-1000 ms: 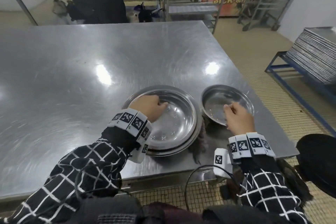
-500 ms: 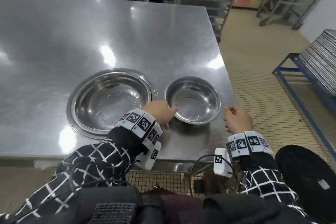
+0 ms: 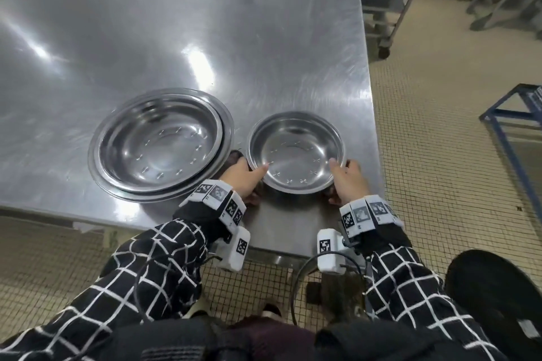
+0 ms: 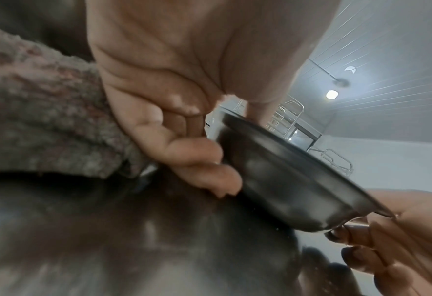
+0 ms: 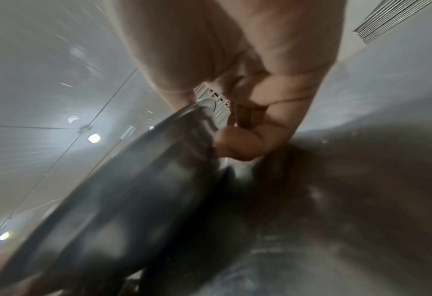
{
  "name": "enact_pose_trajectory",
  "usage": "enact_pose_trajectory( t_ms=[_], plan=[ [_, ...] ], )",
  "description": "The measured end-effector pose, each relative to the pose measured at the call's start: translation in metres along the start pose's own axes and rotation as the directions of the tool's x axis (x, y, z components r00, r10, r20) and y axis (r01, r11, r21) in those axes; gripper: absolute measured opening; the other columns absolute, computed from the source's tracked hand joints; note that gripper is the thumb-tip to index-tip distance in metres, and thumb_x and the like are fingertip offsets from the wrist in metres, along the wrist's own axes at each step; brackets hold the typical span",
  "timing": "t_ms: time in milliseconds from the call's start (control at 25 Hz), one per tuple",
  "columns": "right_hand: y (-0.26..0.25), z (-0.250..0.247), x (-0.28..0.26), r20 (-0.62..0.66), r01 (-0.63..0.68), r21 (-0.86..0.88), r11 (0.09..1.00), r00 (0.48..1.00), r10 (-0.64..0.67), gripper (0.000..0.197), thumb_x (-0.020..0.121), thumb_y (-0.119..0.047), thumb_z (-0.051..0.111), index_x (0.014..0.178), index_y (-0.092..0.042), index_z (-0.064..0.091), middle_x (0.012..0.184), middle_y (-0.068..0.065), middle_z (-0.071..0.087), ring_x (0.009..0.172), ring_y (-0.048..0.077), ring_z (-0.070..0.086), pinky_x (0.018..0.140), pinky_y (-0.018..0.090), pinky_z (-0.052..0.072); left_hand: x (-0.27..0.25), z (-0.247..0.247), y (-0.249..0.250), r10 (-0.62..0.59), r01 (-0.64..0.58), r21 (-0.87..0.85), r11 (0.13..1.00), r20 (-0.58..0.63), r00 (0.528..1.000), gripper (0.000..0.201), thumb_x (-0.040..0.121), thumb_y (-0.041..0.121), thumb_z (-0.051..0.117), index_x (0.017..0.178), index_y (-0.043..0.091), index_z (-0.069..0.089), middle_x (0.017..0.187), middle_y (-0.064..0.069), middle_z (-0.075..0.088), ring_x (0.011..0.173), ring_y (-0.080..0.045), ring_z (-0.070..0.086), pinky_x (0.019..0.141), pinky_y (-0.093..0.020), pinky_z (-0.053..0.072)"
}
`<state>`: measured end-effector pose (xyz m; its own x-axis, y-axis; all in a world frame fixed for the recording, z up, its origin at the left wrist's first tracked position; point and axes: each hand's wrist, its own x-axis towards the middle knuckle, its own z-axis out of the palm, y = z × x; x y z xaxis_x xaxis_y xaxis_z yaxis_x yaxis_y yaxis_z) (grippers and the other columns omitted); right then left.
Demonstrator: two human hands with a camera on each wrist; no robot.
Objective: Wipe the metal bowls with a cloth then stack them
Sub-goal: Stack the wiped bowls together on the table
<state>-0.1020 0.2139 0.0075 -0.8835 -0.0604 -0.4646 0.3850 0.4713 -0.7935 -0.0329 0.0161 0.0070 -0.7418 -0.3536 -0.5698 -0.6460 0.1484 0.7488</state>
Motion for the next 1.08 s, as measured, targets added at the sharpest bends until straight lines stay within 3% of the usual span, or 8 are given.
enact_pose_trajectory(
  t_ms=[160,240,320,480,760,920,1000,1080],
  plan=[
    [-0.003,-0.004,-0.006,-0.016,0.098,-0.058,0.993,0.995,-0.099,0.018,0.096,-0.022,0.046,0.113,-0.02,0.042,0.09,0.003,0.056,0.068,0.013,0.055,0.047,0.019,0.04,-0.005,0.0,0.017,0.049,-0.049,0.019,0.999,-0.009,0.999,0.019,0.092,0.023,0.056,0.104,0.012,0.045,0.083,-0.012,0.06,0.06,-0.024,0.061,0.047,-0.029,0.052],
    [-0.006,-0.01,-0.009,-0.048,0.124,-0.01,0.992,0.991,-0.124,0.019,0.094,-0.02,0.045,0.113,-0.021,0.046,0.093,0.008,0.06,0.07,0.019,0.06,0.05,0.025,0.049,-0.013,-0.002,0.03,0.126,-0.125,0.037,0.991,-0.004,0.992,0.01,0.093,0.021,0.054,0.1,0.016,0.048,0.084,-0.01,0.062,0.061,-0.02,0.062,0.05,-0.028,0.052],
    [-0.014,-0.016,-0.013,-0.082,0.146,0.063,0.987,0.987,-0.14,0.021,0.092,-0.017,0.045,0.113,-0.02,0.047,0.095,0.009,0.062,0.071,0.023,0.064,0.053,0.03,0.054,-0.022,-0.006,0.045,0.218,-0.218,0.075,0.973,0.008,0.976,0.015,0.095,0.023,0.052,0.108,0.017,0.048,0.084,-0.004,0.061,0.062,-0.016,0.062,0.047,-0.021,0.048],
    [-0.045,-0.03,-0.029,-0.108,0.247,0.084,0.965,0.965,-0.238,0.022,0.094,-0.015,0.045,0.115,-0.019,0.046,0.093,0.006,0.059,0.067,0.016,0.06,0.049,0.021,0.047,-0.04,-0.028,0.073,0.364,-0.349,0.246,0.904,-0.016,0.931,0.012,0.095,0.034,0.05,0.101,0.024,0.047,0.082,0.005,0.059,0.064,-0.009,0.061,0.055,-0.023,0.048],
    [-0.102,0.019,-0.069,-0.025,0.349,0.086,0.933,0.937,-0.348,0.019,0.092,-0.016,0.044,0.11,-0.021,0.047,0.09,0.007,0.06,0.068,0.017,0.061,0.051,0.022,0.048,-0.059,-0.122,0.063,0.456,-0.411,0.24,0.879,-0.176,0.873,0.028,0.093,0.038,0.05,0.115,0.02,0.047,0.089,-0.002,0.066,0.074,-0.018,0.067,0.08,-0.045,0.055],
    [-0.117,0.075,-0.087,0.026,0.372,0.057,0.927,0.927,-0.373,0.014,0.091,-0.016,0.045,0.102,-0.023,0.046,0.089,0.011,0.061,0.069,0.021,0.062,0.055,0.03,0.053,-0.068,-0.173,0.03,0.491,-0.408,0.291,0.865,-0.329,0.806,0.038,0.092,0.03,0.053,0.128,0.021,0.043,0.085,0.004,0.066,0.073,-0.016,0.066,0.073,-0.037,0.055],
    [-0.121,0.104,-0.091,0.06,0.378,0.014,0.926,0.924,-0.378,0.011,0.09,-0.017,0.046,0.1,-0.022,0.046,0.091,0.015,0.06,0.074,0.025,0.062,0.066,0.042,0.057,-0.069,-0.197,0.013,0.493,-0.374,0.347,0.86,-0.375,0.785,0.028,0.093,0.028,0.052,0.12,0.023,0.051,0.081,0.008,0.062,0.072,-0.011,0.062,0.066,-0.027,0.05],
    [-0.123,0.132,-0.096,0.098,0.365,-0.01,0.931,0.927,-0.363,0.011,0.092,-0.017,0.046,0.102,-0.017,0.046,0.089,0.014,0.056,0.07,0.023,0.057,0.065,0.039,0.054,-0.067,-0.218,-0.003,0.488,-0.312,0.44,0.842,-0.374,0.789,0.012,0.094,0.025,0.051,0.105,0.021,0.055,0.074,0.008,0.058,0.066,-0.004,0.053,0.055,-0.018,0.036]
  ],
)
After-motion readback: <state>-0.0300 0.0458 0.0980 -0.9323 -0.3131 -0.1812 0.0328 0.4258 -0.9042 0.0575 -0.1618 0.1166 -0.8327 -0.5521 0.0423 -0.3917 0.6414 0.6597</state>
